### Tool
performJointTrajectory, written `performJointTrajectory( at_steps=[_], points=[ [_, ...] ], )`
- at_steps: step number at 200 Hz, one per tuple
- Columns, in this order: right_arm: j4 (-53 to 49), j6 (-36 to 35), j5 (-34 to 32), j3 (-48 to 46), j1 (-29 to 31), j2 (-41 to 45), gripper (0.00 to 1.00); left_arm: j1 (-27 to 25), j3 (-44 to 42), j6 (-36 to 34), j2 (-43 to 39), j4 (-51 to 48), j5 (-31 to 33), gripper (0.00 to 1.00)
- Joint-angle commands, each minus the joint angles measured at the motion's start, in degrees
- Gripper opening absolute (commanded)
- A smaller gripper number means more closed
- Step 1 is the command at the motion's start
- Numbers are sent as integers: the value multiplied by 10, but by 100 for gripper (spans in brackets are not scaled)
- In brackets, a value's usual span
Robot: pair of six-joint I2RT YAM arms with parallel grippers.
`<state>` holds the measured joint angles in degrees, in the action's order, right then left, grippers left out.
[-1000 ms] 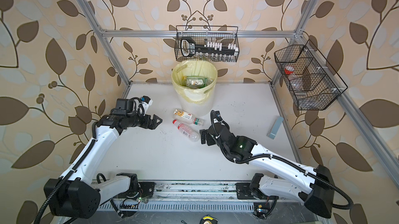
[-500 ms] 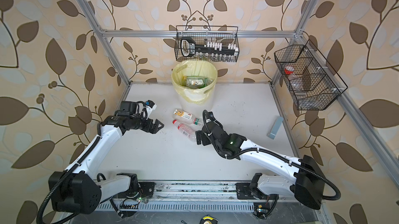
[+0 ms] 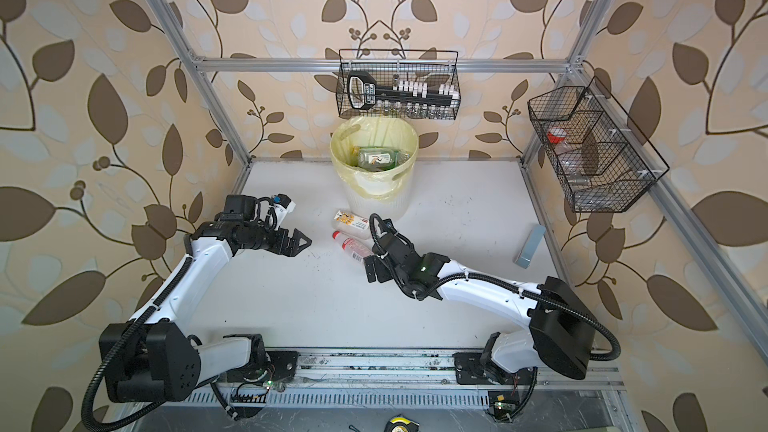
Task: Throw the plastic bottles in the bin
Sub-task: 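Withdraw the left gripper while the right gripper reaches toward the red-capped bottle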
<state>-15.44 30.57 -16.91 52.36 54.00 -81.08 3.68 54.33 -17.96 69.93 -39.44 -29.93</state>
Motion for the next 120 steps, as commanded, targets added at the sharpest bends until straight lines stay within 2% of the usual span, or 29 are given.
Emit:
performJointTrajectory(
  at_steps=[1, 120],
  points=[
    [1, -22, 15, 32, 2, -27, 100, 13, 3, -13, 3, -16, -43, 99],
    [-42, -51, 34, 138, 1, -163, 99, 86, 13, 8, -14, -36, -110, 99]
  ],
)
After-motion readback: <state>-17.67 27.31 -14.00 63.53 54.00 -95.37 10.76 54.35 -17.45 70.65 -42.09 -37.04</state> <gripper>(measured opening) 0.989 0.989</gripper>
